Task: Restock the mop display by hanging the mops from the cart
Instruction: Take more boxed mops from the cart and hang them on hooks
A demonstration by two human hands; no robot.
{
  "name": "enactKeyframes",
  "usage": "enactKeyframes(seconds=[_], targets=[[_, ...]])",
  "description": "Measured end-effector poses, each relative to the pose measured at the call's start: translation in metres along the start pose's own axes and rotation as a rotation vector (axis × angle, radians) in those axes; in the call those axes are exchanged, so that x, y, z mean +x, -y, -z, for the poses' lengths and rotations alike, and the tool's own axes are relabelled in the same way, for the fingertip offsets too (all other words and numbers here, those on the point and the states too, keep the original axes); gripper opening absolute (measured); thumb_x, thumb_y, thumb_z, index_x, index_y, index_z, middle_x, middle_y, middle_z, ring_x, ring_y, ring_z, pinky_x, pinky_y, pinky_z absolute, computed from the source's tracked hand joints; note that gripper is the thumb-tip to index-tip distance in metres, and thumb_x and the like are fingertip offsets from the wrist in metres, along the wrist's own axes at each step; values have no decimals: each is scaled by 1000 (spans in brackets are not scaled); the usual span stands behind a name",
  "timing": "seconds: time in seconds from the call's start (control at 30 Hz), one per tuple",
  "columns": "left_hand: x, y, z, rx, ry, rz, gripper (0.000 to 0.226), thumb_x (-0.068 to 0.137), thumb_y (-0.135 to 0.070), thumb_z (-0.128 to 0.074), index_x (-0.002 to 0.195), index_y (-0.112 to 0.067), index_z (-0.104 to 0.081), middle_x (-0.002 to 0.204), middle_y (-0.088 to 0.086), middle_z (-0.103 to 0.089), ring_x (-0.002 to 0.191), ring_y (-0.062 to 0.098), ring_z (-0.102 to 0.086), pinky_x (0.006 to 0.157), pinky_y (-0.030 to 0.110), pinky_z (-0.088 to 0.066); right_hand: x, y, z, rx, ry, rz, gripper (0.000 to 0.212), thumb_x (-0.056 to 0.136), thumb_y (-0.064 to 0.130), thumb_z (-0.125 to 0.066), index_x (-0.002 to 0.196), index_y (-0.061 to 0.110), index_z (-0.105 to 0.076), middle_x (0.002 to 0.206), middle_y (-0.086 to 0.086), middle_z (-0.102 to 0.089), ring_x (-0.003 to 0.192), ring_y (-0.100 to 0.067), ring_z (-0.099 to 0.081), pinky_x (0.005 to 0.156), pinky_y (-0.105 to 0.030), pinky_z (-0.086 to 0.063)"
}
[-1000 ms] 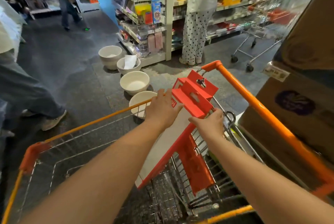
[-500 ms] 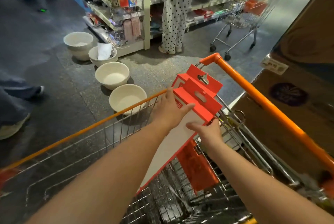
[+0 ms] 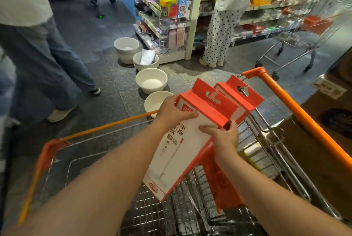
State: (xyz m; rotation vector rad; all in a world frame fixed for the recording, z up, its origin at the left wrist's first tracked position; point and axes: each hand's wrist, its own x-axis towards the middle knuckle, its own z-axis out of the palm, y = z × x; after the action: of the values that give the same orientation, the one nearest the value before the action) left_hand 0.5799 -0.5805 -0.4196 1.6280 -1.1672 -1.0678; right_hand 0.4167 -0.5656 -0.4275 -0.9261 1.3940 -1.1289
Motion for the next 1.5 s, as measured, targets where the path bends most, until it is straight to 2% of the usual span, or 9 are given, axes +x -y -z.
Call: enactKeyframes(seconds=[0.17,0.3,0.43,0.6,0.77,0.9,1.1,1.3,1.5], targets=[[-56,-12,38,-257,-146,46,38,69,2,-81,91,-20,-58,81,-2,-68,69,9,-67,57,18,-54,-19,35,-16,-90,271,87,66,50,-2,-87,103,25,-58,96,2,-71,87,-14,-67,74,-31,-53],[-105,-28,56,-373,-349,2,72,50,-12,-88,114,-10,-54,98,10,-69,85,19,-68,71,31,-56,-39,69,-24,-118,516,154,67,50,-6,-85,106,21,-59,96,3,-68,83,-10,-65,66,-26,-52],[-155,-55,61,-452,-632,-108,56,52,-8,-85,103,-10,-61,88,5,-71,78,17,-69,72,31,-57,-60,98,-32,-37,763,210,73,56,-7,-82,122,10,-56,112,-6,-67,96,-20,-68,65,-28,-55],[-212,-100,77,-465,-887,-216,52,62,-7,-85,107,2,-62,92,15,-73,80,27,-72,74,40,-59,-107,122,-47,47,1017,281,47,76,8,-77,117,19,-57,109,-5,-70,97,-22,-69,76,-33,-58],[-271,-125,94,-446,-1018,-293,26,69,-8,-83,89,-14,-67,77,0,-74,72,16,-72,67,32,-56,-167,137,-60,171,1093,384,35,78,2,-73,105,20,-61,99,-1,-71,85,-15,-70,67,-26,-58],[-319,-135,103,-512,-1125,-358,13,81,-13,-74,91,-18,-67,80,1,-74,72,16,-71,68,31,-57,-211,158,-67,222,1152,451,37,76,10,-78,110,12,-64,100,-5,-73,90,-23,-71,76,-35,-59],[-379,-137,93,-456,-1255,-370,39,85,-34,-69,116,-11,-61,103,7,-72,92,20,-70,80,33,-56,-266,178,-65,278,1247,509,33,69,7,-82,95,21,-68,85,7,-75,80,-11,-71,71,-27,-55],[-444,-167,76,-392,-1489,-452,5,89,-23,-66,86,-20,-63,79,-7,-68,66,-2,-66,62,16,-51,-325,208,-37,283,1312,691,43,66,18,-85,105,21,-67,94,12,-71,84,0,-68,73,-18,-54],[-526,-203,47,-337,-1576,-532,12,89,-19,-66,99,-13,-62,74,-13,-63,54,-13,-60,51,5,-44,-393,225,10,359,1376,724,33,73,16,-82,101,23,-66,93,12,-71,83,-1,-67,75,-23,-54]])
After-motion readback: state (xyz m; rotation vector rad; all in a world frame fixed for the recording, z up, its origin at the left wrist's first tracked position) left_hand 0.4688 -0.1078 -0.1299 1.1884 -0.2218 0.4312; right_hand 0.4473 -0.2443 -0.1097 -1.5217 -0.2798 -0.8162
